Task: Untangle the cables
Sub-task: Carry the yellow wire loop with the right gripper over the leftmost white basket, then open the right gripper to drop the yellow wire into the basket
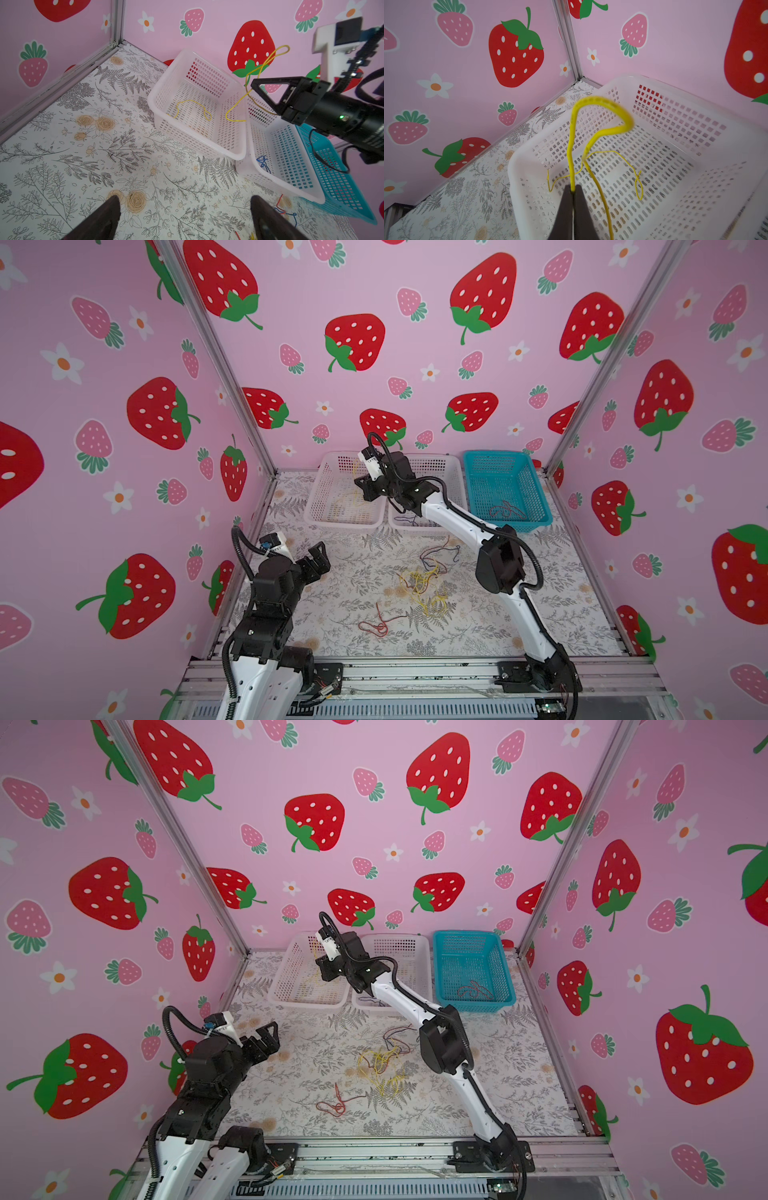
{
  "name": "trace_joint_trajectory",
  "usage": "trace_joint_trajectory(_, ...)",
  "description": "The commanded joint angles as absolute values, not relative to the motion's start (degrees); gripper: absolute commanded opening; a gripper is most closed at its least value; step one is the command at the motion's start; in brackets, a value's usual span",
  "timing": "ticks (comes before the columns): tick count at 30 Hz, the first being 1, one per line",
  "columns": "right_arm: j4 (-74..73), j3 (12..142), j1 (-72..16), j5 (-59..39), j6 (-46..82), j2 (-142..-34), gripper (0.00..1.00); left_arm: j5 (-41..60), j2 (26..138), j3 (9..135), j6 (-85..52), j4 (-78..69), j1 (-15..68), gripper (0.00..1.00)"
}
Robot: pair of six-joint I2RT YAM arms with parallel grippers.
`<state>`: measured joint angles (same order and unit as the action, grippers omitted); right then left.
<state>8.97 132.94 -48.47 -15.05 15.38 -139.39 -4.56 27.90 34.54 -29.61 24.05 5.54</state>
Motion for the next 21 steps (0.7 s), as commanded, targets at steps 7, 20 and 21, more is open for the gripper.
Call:
trace_joint_trajectory(7,12.7,136.8,-48.0,-17.3,15.1,-142.9,0.12,-4.7,28.5,35.0,-30.0,23.5,5.6,0.99)
trace_joint_trajectory(20,17.0,129.6,-48.3,-17.4,11.5,-128.2,0.44,-4.6,29.4,35.5,-30.1,24.2,4.8,0.99)
trace_joint_trajectory(21,15.8,124.6,-48.6,-16.1,11.2,-124.4,0.46,-4.6,29.2,35.4,-30.1,24.1,4.8,0.99)
